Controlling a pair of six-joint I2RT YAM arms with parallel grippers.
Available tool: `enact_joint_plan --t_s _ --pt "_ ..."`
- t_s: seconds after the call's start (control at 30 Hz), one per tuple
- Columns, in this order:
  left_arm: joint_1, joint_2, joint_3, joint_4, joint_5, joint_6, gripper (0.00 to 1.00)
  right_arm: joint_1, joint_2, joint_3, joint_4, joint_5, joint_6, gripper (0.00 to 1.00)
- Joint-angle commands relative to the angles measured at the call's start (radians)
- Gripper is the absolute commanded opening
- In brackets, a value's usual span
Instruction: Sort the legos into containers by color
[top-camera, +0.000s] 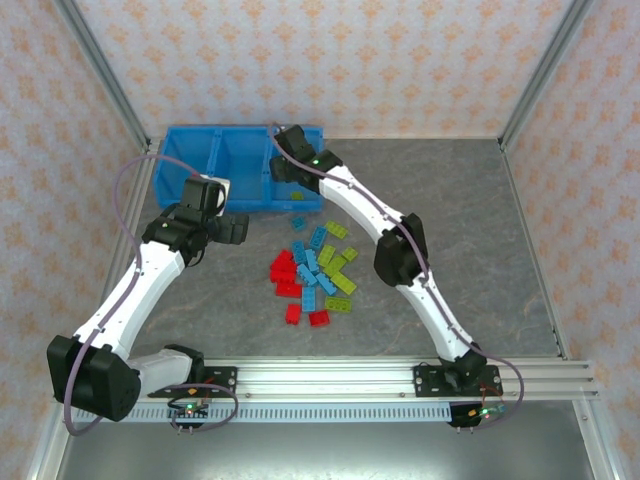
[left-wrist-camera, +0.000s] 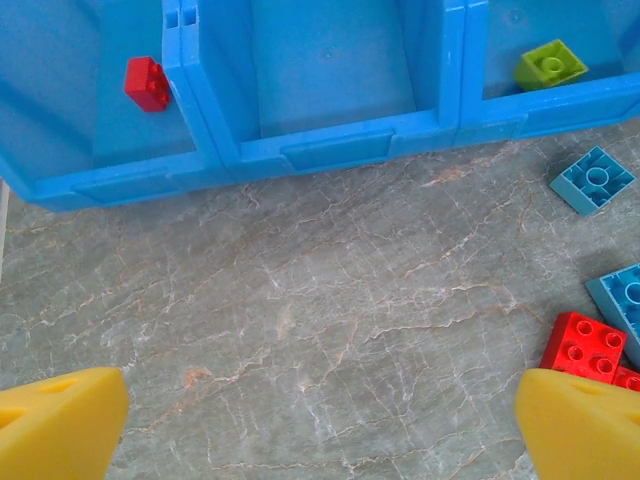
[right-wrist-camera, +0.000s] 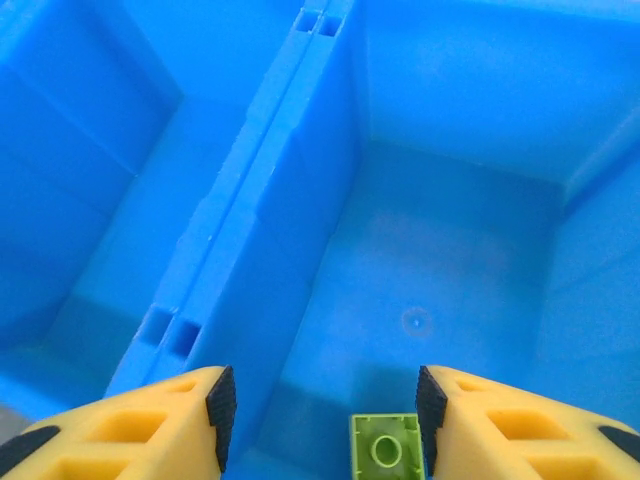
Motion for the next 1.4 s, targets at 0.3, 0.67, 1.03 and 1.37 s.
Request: enact_joint_plan --t_s 0.3,0.67,1.03,1.37 --pt "-0.093 0.177 0.185 -0.178 0.001 -0.519 1.0 -0.004 -0.974 -0.968 0.238 0.08 -0.003 0.65" --pt "-0.297 0.568 0.355 0.014 0.01 -0.763 0.93 -0.012 -1.319 -1.308 0.233 0.195 0.066 0.74" --pt "-0.311 0.899 0.559 -0.014 -0.084 -0.79 0.77 -0.02 -1.312 -1.292 0.184 0.208 0.095 0.77" --pt "-0.31 0.961 0.587 -0.023 -0.121 -0.773 0.42 -0.022 -1.292 -1.266 0.16 0.2 0.101 0.77"
